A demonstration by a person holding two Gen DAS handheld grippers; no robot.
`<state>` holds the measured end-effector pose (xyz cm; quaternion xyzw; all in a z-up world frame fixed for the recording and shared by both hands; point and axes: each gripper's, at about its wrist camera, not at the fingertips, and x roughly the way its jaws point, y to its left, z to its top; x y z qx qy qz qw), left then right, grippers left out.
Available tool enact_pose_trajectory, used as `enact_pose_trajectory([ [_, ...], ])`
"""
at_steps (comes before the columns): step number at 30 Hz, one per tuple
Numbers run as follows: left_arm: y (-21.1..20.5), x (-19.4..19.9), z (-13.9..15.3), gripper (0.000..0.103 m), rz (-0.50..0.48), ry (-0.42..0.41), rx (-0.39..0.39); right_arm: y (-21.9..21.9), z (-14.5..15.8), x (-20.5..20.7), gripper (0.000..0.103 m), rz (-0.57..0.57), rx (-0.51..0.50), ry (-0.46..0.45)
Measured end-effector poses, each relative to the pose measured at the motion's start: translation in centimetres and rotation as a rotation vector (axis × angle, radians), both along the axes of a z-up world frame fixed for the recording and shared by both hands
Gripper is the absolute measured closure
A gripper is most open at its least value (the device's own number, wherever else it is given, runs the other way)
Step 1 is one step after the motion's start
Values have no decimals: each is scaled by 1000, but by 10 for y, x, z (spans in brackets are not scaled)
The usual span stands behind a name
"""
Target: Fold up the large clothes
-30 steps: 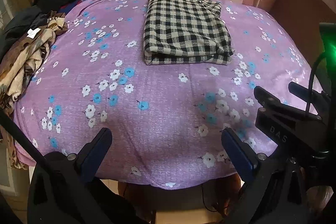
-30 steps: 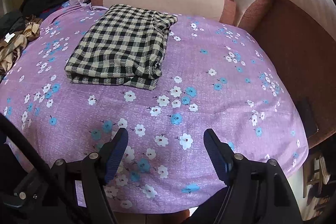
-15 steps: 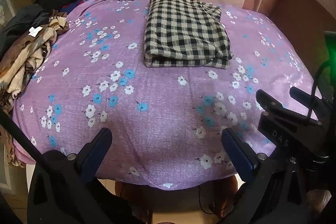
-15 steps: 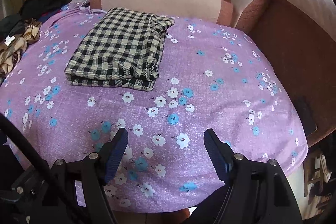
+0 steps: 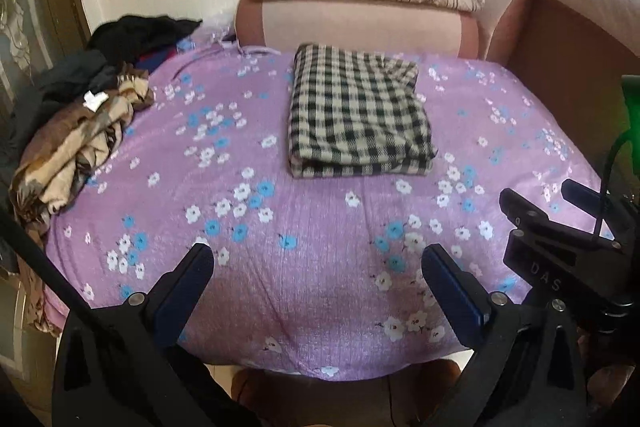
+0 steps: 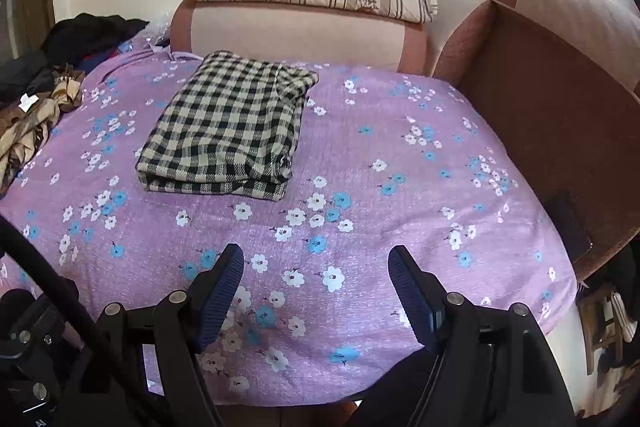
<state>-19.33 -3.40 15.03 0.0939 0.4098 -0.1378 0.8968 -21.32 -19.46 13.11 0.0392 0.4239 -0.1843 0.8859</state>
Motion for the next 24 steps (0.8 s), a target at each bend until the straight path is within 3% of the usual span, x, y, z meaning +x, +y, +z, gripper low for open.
enact_pose_trajectory([
  [12, 2, -19, 19, 0, -34, -71, -51, 8, 32, -25, 21, 1, -59, -100],
  [24, 3, -13, 11, 0, -29, -36, -51, 8, 28, -21, 21, 3, -52, -92],
])
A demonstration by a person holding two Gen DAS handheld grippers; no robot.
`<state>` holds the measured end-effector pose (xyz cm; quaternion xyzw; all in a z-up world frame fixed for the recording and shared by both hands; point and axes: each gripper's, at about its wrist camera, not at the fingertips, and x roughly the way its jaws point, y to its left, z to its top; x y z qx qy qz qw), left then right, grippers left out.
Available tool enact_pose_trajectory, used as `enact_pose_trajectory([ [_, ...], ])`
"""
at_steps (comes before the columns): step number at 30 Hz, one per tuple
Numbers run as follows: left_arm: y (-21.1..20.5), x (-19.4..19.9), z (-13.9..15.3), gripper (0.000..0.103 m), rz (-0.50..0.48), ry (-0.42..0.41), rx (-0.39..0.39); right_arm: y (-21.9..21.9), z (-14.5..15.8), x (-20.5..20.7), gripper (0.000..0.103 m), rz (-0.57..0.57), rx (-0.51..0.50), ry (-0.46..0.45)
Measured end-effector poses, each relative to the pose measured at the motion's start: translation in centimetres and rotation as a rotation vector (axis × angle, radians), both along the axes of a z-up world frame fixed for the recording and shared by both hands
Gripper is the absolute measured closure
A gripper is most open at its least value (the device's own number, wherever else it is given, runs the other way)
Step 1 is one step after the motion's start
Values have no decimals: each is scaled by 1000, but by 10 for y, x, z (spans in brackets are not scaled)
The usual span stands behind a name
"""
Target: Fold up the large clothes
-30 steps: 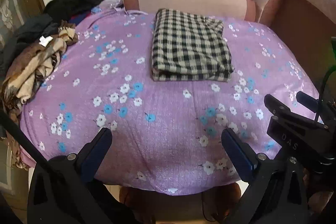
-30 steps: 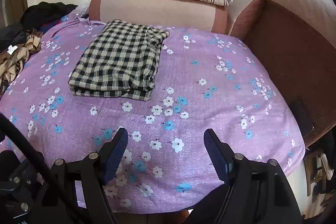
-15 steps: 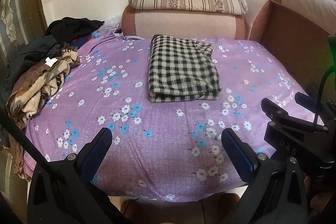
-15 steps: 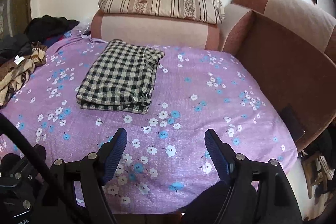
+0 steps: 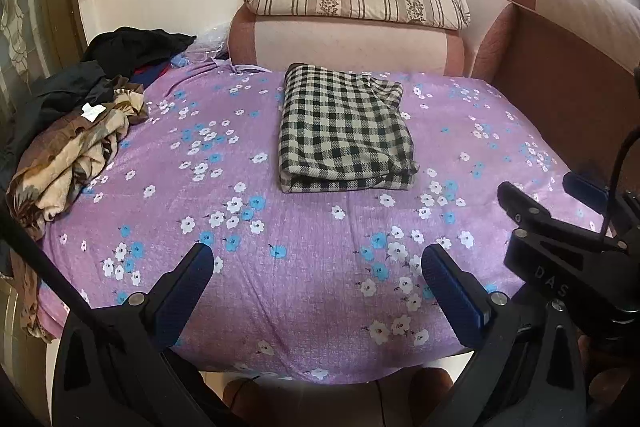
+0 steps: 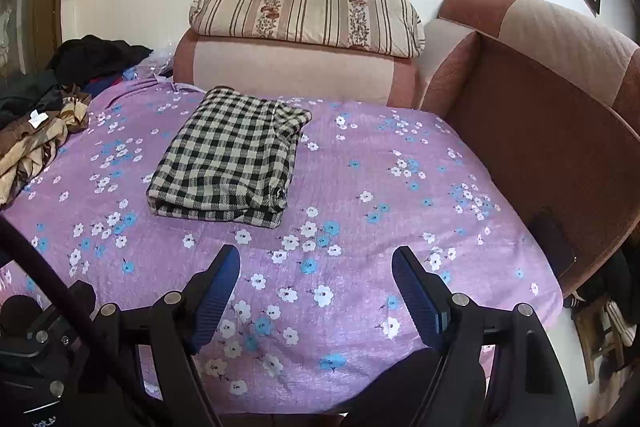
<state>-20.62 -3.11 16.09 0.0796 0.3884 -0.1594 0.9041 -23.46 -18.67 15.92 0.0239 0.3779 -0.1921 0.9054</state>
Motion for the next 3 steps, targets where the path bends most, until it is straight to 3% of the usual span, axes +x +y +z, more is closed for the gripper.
enact_pose_trajectory([
  [3, -1, 4, -4, 0, 1, 18, 6, -1, -7, 4, 21, 7, 16, 22],
])
